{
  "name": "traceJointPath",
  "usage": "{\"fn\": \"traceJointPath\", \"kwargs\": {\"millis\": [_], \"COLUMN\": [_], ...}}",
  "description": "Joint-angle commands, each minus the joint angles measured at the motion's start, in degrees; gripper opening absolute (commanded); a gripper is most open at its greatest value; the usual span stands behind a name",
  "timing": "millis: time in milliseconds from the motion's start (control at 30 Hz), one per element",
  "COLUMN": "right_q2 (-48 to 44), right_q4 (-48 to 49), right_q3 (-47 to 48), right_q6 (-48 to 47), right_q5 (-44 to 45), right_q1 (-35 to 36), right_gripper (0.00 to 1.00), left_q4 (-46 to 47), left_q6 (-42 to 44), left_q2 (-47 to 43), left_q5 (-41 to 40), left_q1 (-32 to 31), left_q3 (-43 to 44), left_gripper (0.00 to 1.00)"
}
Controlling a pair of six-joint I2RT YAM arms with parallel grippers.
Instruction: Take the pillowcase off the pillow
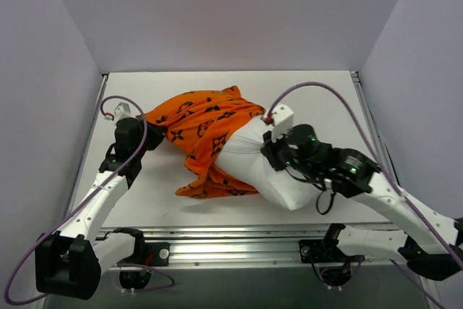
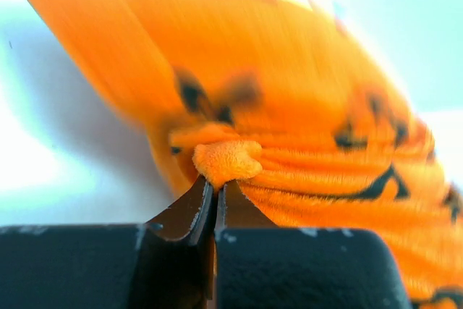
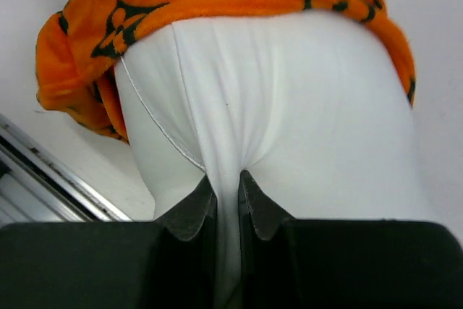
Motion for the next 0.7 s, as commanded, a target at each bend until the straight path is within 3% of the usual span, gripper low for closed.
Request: {"fn": "traceJointPath", "kwargs": {"millis": [0, 167, 300, 433, 633, 667], "right_q2": [-11.92, -17.30, -17.48, -11.34, 3.69, 5.79], "right_q4": [-6.82, -13.95, -11.51, -4.48, 11.34, 12.58], "right_q3": [5.87, 7.55, 2.38, -4.74, -11.70, -11.61], "right_q6": [2.18, 4.99, 5.43, 5.26, 5.08, 4.38], "right_q5": [3.20, 3.04, -3.71, -16.69, -27.10, -29.28], "right_q1": [-0.25, -0.16, -0.16, -0.25, -0.25, -0.16], "right_gripper": [0.00, 0.00, 0.00, 0.00, 0.00, 0.00], "left_q4": [-2.36, 0.89, 1.16, -1.73, -13.59, -15.34], "left_q6": [0.24, -0.47, 0.85, 2.96, 11.74, 14.62], "left_q2": [2.46, 8.70, 12.92, 11.00, 1.51, 0.54], "left_q5": [-15.53, -15.10, -11.24, -10.17, -10.62, -10.27], "left_q1": [3.96, 6.35, 6.44, 6.44, 9.07, 9.51], "left_q3": [3.20, 6.45, 9.53, 9.28, 9.44, 10.32], "left_gripper": [0.02, 0.02, 0.02, 0.02, 0.03, 0.13]}}
